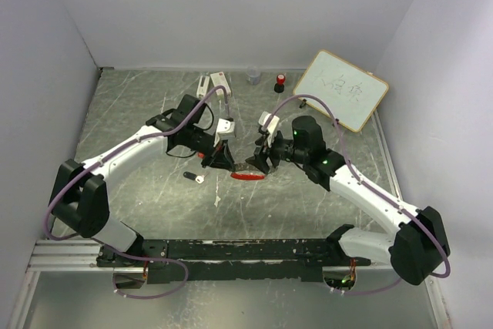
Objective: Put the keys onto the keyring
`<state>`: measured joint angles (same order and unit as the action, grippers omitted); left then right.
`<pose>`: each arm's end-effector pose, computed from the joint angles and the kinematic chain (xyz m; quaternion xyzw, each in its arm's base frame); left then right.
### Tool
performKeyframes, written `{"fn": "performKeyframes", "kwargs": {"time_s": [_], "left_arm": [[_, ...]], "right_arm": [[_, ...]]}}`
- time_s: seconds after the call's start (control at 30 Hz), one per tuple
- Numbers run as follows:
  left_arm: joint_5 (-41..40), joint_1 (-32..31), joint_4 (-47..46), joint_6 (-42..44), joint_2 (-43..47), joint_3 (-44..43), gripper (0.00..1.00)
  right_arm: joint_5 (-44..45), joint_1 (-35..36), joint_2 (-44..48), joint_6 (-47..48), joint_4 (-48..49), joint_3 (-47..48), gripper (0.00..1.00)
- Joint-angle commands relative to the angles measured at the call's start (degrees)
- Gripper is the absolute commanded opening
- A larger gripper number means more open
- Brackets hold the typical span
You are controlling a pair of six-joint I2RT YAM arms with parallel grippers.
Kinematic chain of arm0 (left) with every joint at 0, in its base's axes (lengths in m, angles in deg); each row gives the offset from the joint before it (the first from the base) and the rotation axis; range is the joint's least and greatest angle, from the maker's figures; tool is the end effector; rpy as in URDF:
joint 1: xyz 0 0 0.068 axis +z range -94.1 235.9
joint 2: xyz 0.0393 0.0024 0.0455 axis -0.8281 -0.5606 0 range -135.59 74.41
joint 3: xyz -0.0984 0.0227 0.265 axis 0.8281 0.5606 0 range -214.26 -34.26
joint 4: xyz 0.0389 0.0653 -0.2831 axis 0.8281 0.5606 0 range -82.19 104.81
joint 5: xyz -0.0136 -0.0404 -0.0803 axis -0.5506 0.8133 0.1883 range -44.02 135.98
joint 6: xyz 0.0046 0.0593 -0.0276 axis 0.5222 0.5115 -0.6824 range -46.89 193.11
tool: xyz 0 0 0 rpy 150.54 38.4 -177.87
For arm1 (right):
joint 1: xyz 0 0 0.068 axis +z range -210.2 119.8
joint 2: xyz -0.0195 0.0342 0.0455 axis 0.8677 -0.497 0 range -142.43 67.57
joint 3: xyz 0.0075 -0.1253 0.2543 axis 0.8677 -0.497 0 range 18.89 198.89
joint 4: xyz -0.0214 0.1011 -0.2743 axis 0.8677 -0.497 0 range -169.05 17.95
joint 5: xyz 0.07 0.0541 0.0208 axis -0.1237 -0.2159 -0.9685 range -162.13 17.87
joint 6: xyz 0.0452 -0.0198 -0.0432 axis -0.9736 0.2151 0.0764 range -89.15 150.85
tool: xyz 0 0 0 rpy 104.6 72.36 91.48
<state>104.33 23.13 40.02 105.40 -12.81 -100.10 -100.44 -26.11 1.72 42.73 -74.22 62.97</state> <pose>0.2688 -0.2252 0.2614 0.5744 0.6174 -0.4641 0.2709 0.2325 0.1871 0.2685 -0.4402 0.6963 0.3030 0.4792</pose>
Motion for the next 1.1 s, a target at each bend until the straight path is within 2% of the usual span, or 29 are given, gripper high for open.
{"fn": "performKeyframes", "kwargs": {"time_s": [0.0, 0.37, 0.73, 0.8, 0.83, 0.9, 0.97, 1.03, 1.07], "left_arm": [[5.5, 2.3, -1.8, 4.2, 0.3, -3.1, 0.07], [7.8, 3.6, -0.1, 7.1, -2.8, -4.1, 0.07], [9.9, 2.9, 1.1, 8.3, -0.8, -4.1, 0.07], [10.1, 2.7, 1.5, 8.6, -1.2, -4.4, 0.07], [10.2, 2.6, 2.0, 8.9, -1.6, -4.6, 0.07], [10.2, 2.5, 2.2, 8.7, -2.3, -5.0, 0.07], [7.7, 2.5, -0.5, 4.4, -2.8, -5.4, 0.10], [2.7, 2.5, -5.2, -1.2, -2.4, -4.8, 0.24], [-1.6, 2.6, -10.3, -6.4, -1.1, -3.4, 0.28]], "right_arm": [[-5.1, 1.4, 1.6, 1.0, -3.3, -0.3, 0.66], [-7.1, 1.6, 2.9, 1.4, -4.5, 1.5, 0.68], [-6.0, 2.1, -4.2, 3.4, -4.4, 3.7, 0.67], [-6.5, 2.5, -5.5, 3.9, -4.6, 4.4, 0.60], [-6.6, 2.7, -5.7, 4.0, -4.3, 4.4, 0.52], [-6.4, 3.0, -5.9, 4.2, -4.0, 4.4, 0.31], [-5.7, 3.1, -5.7, 4.1, -4.2, 4.7, 0.03], [-4.3, 3.1, -5.1, 3.5, -4.1, 4.5, 0.00], [-3.7, 3.1, -4.6, 3.1, -3.8, 4.2, 0.00]]}}
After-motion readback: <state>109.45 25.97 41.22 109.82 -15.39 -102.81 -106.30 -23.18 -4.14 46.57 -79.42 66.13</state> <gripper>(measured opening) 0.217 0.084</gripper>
